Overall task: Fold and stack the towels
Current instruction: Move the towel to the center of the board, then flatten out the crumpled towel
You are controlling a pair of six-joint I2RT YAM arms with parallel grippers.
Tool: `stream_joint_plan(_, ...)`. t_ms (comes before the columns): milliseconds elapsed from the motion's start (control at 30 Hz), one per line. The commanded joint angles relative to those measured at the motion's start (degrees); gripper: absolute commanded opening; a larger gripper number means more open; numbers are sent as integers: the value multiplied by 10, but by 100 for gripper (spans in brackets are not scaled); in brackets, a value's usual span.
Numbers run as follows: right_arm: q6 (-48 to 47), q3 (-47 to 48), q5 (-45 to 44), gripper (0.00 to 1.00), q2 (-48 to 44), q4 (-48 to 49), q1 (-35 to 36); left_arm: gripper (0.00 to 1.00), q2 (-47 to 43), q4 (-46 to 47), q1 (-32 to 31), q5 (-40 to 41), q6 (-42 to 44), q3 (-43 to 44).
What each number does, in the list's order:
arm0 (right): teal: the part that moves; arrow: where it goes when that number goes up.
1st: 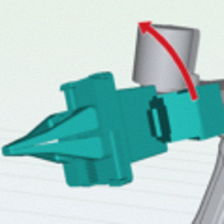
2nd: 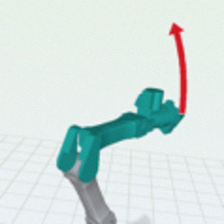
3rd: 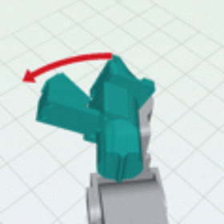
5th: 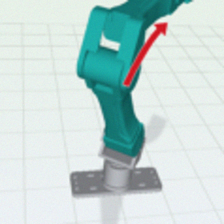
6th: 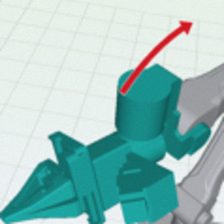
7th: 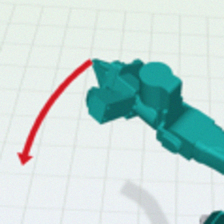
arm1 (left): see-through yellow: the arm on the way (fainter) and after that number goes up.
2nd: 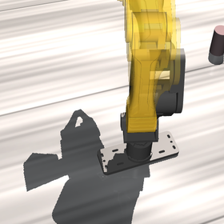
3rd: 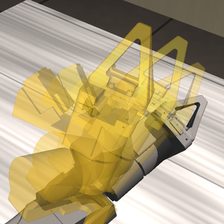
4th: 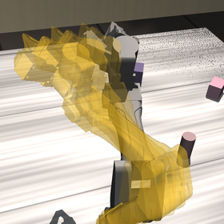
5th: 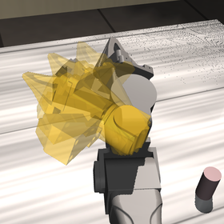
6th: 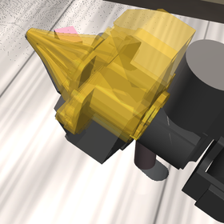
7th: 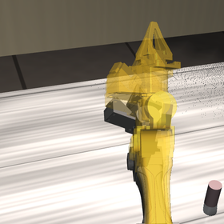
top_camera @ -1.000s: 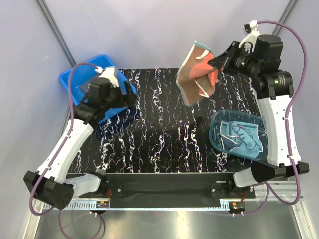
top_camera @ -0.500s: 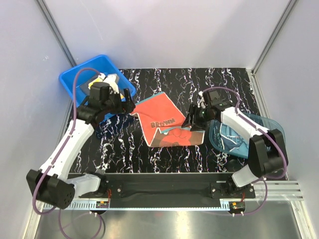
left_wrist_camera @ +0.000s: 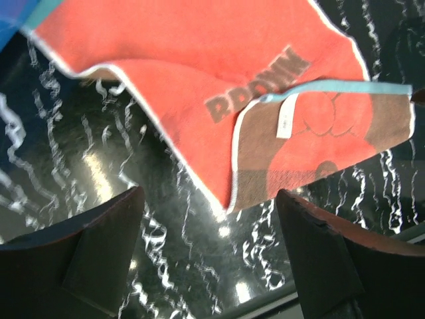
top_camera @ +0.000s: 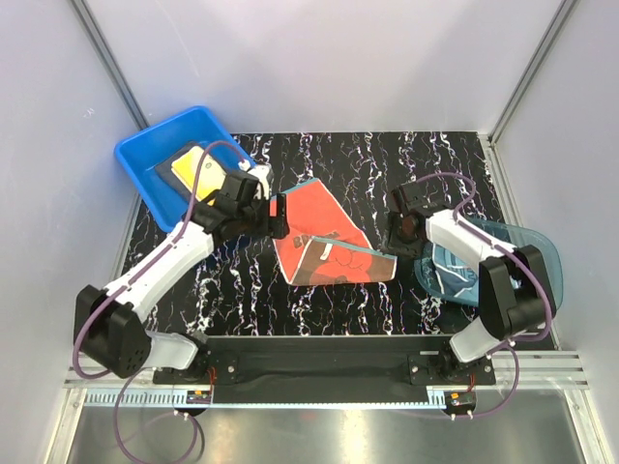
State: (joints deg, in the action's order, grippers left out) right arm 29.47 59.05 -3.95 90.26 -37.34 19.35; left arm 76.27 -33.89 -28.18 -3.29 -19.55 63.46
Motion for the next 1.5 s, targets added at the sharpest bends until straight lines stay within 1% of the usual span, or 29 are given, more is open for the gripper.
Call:
stream_joint_plan(0, 16, -12, -74, 64, -56, -22, 0, 82, 46, 105, -12, -46, -5, 6)
stream_joint_plan(67, -5, -3, -37, 64, -68, 3, 0, 80, 69, 143, -15, -82, 6, 9)
stream_joint_plan(100, -36, 2, 16, 64, -73, 11, 0, 78, 94, 170, -16, -89, 18, 10)
stream_joint_plan(167, -53, 23, 39, 64, -65, 25, -1, 74, 127, 190, -15, -106, 29, 26)
stream_joint_plan(200, -68, 33, 71, 65, -47, 24, -1, 73, 144, 202, -15, -115, 38, 42)
stream_joint_plan(233, -73, 45, 78, 65, -35, 22, -1, 71, 177, 207, -17, -125, 43, 50)
stream_joint_plan(267, -78, 67, 89, 65, -24, 22, -1, 70, 190, 209, -19, -137, 47, 57)
stream_joint_plan(333, -94, 96, 110, 65, 12, 22, -1, 70, 222, 218, -21, -145, 51, 68)
stream_joint_plan(367, -100, 132, 116, 65, 26, 24, -1, 70, 232, 218, -22, -148, 49, 73)
stream_joint_plan(433, -114, 171, 132, 64, 72, 38, -1, 70, 245, 214, -22, -146, 36, 83)
stream_joint_plan(467, -123, 212, 147, 64, 90, 54, -1, 70, 251, 216, -22, -146, 30, 82)
stream_joint_plan(533, -139, 257, 182, 64, 156, 66, -1, 69, 256, 206, -22, -124, -2, 76)
stream_joint_plan(567, -141, 307, 192, 63, 180, 67, 0, 69, 265, 197, -22, -101, -14, 76)
stream_joint_plan(600, -142, 335, 203, 62, 230, 65, -1, 68, 271, 182, -22, -94, -30, 75)
stream_joint_plan(667, -137, 398, 220, 61, 273, 81, -1, 68, 278, 170, -21, -85, -47, 57)
stream_joint_plan(733, -123, 437, 225, 59, 330, 95, -1, 68, 273, 176, -22, -74, -70, 30)
stream_joint_plan(767, -117, 477, 228, 58, 350, 104, -1, 68, 267, 183, -22, -71, -75, -2)
stream_joint_plan(800, -109, 498, 229, 58, 389, 105, -1, 67, 253, 198, -22, -71, -87, -17)
stream_joint_plan(833, -105, 544, 233, 57, 410, 105, -1, 66, 249, 203, -22, -75, -92, -28)
stream_joint_plan(867, -101, 566, 236, 56, 431, 106, -1, 66, 245, 208, -22, -80, -94, -47)
stream_joint_plan(900, -98, 589, 240, 55, 466, 104, -1, 65, 241, 208, -23, -80, -97, -53)
stream_joint_plan(933, -95, 621, 242, 55, 482, 113, 1, 65, 231, 207, -23, -77, -96, -59)
stream_joint_plan(1000, -88, 642, 241, 55, 514, 127, 3, 64, 216, 206, -23, -75, -102, -72)
stream_joint_plan(1067, -89, 657, 242, 56, 527, 156, 9, 64, 199, 206, -23, -75, -108, -79)
stream_joint_plan(1167, -88, 681, 230, 57, 554, 170, 20, 63, 179, 212, -23, -74, -122, -99)
stream_joint_plan(1333, -92, 737, 222, 58, 606, 142, 36, 63, 158, 221, -23, -67, -133, -121)
stream_joint_plan(1433, -106, 748, 193, 58, 617, 121, 49, 63, 143, 224, -23, -65, -138, -130)
stream_joint_plan(1467, -119, 749, 165, 57, 619, 117, 59, 63, 136, 226, -22, -64, -140, -134)
